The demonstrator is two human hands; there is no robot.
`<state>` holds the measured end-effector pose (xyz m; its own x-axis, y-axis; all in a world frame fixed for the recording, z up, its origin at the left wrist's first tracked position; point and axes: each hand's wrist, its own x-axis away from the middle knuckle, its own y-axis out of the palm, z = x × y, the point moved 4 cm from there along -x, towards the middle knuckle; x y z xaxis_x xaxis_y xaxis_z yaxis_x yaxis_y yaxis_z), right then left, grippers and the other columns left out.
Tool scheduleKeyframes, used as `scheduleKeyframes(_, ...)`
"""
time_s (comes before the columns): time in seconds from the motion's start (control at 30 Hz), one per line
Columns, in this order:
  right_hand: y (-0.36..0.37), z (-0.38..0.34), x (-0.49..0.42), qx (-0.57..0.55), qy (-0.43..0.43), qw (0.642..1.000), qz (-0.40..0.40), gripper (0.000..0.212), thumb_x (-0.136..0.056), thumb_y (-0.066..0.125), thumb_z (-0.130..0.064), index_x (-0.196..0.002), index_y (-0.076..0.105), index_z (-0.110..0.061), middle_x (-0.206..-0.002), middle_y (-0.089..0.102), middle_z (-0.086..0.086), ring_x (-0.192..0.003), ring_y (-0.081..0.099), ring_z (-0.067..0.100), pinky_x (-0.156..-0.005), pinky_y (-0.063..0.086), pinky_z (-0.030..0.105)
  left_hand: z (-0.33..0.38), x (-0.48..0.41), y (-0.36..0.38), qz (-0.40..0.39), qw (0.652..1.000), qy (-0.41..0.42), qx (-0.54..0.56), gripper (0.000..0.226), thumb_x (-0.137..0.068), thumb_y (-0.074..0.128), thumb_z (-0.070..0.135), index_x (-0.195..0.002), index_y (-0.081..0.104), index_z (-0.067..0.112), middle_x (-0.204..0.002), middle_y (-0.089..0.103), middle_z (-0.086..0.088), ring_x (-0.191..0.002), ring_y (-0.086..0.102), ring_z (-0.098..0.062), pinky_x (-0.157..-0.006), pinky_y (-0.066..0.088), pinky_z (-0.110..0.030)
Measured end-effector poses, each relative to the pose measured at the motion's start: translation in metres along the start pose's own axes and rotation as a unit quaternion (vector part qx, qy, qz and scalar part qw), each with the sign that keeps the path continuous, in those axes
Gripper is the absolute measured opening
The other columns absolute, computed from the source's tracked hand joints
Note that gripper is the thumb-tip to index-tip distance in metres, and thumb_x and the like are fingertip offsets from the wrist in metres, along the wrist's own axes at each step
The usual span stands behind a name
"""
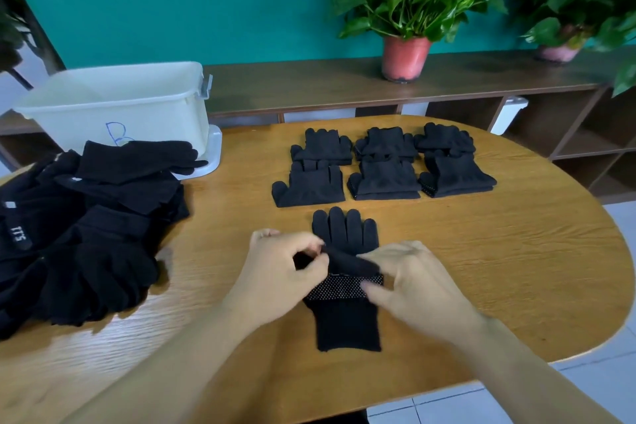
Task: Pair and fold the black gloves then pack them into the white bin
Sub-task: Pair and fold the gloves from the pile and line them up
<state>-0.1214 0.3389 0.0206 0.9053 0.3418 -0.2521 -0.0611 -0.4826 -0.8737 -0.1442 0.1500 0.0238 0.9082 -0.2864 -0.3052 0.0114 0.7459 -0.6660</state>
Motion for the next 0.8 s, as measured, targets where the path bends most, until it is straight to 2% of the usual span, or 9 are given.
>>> scheduleKeyframes(0.1,-0.024,0.009,-0.037,-0.157,0.100,0.982,-0.025,0.008,-0.090,0.069,-0.020,-0.086,0.075,-0.017,-0.079,0.072,-0.004,-0.061,0.059,-0.001,-0.063,0.047,0.021,0.009,-0.038,-0.016,-0.021,0.994,-0.052,0.099,0.014,-0.093,0.062,0.027,-0.079,0.062,0.028,-0.078,0.068,0.014,-0.076,0.061,0.009,-0.076,0.041,-0.013)
scheduleKeyframes(0.17,-0.041,0.015,-0.065,-0.199,0.132,0.971,-0.009,0.026,-0.090,0.069,-0.021,-0.069,0.063,-0.006,-0.061,0.059,-0.002,-0.049,0.046,0.008,-0.056,0.041,0.019,0.013,-0.063,-0.024,-0.050,0.989,-0.073,0.119,0.002,-0.092,0.065,0.032,-0.091,0.064,0.031,-0.084,0.071,0.016,-0.079,0.065,0.009,-0.068,0.044,-0.007)
scheduleKeyframes(0.3,-0.061,0.025,-0.101,-0.234,0.155,0.960,-0.012,0.040,-0.090,0.070,-0.022,-0.061,0.049,-0.004,-0.056,0.037,0.005,-0.053,0.031,0.016,-0.054,0.032,0.026,0.007,-0.100,-0.037,-0.043,0.989,-0.087,0.115,0.019,-0.088,0.072,0.028,-0.102,0.070,0.016,-0.093,0.076,0.008,-0.084,0.070,-0.002,-0.067,0.050,-0.009)
scheduleKeyframes(0.5,-0.058,0.022,-0.084,-0.255,0.167,0.952,-0.039,0.042,-0.089,0.070,-0.022,-0.057,0.046,-0.012,-0.047,0.032,-0.005,-0.041,0.024,0.008,-0.041,0.025,0.016,0.005,-0.091,-0.034,-0.052,0.990,-0.078,0.107,0.008,-0.088,0.072,0.022,-0.093,0.071,0.015,-0.085,0.076,0.006,-0.077,0.069,0.000,-0.070,0.049,-0.009)
scheduleKeyframes(0.57,-0.050,0.017,-0.067,-0.259,0.174,0.949,-0.050,0.037,-0.090,0.069,-0.021,-0.059,0.050,-0.011,-0.044,0.041,-0.008,-0.037,0.031,0.006,-0.039,0.029,0.013,0.005,-0.073,-0.029,-0.062,0.991,-0.074,0.098,0.004,-0.087,0.073,0.021,-0.085,0.070,0.020,-0.080,0.075,0.012,-0.072,0.067,0.004,-0.068,0.046,-0.006)
scheduleKeyframes(0.63,-0.036,0.012,-0.045,-0.256,0.172,0.949,-0.070,0.024,-0.090,0.068,-0.018,-0.068,0.063,-0.011,-0.055,0.062,-0.013,-0.045,0.055,0.005,-0.047,0.046,0.014,0.002,-0.050,-0.022,-0.068,0.991,-0.070,0.087,0.012,-0.087,0.073,0.020,-0.078,0.067,0.025,-0.077,0.073,0.019,-0.071,0.065,0.009,-0.067,0.043,-0.004)
scheduleKeyframes(0.67,-0.025,0.012,-0.033,-0.238,0.168,0.953,-0.082,0.015,-0.091,0.069,-0.020,-0.077,0.071,-0.014,-0.068,0.070,-0.012,-0.057,0.064,0.007,-0.059,0.055,0.023,0.000,-0.038,-0.017,-0.071,0.991,-0.070,0.087,0.016,-0.087,0.073,0.020,-0.076,0.065,0.028,-0.077,0.072,0.023,-0.073,0.065,0.011,-0.069,0.042,-0.004)
scheduleKeyframes(0.73,-0.006,0.011,-0.012,-0.116,0.127,0.982,-0.073,0.011,-0.090,0.070,-0.025,-0.096,0.076,-0.019,-0.088,0.075,-0.008,-0.081,0.070,0.014,-0.079,0.057,0.036,-0.005,-0.012,-0.004,-0.073,0.994,-0.060,0.060,0.019,-0.087,0.073,0.025,-0.074,0.063,0.036,-0.082,0.068,0.033,-0.084,0.059,0.018,-0.082,0.036,-0.007)
scheduleKeyframes(0.8,0.007,0.007,0.005,0.018,0.020,1.000,0.001,0.016,-0.080,0.078,-0.022,-0.096,0.078,-0.022,-0.093,0.075,-0.009,-0.088,0.070,0.013,-0.084,0.052,0.035,-0.008,0.013,0.006,-0.052,0.998,-0.018,0.003,0.020,-0.087,0.072,0.033,-0.075,0.060,0.043,-0.085,0.057,0.051,-0.098,0.041,0.032,-0.098,0.021,-0.007)
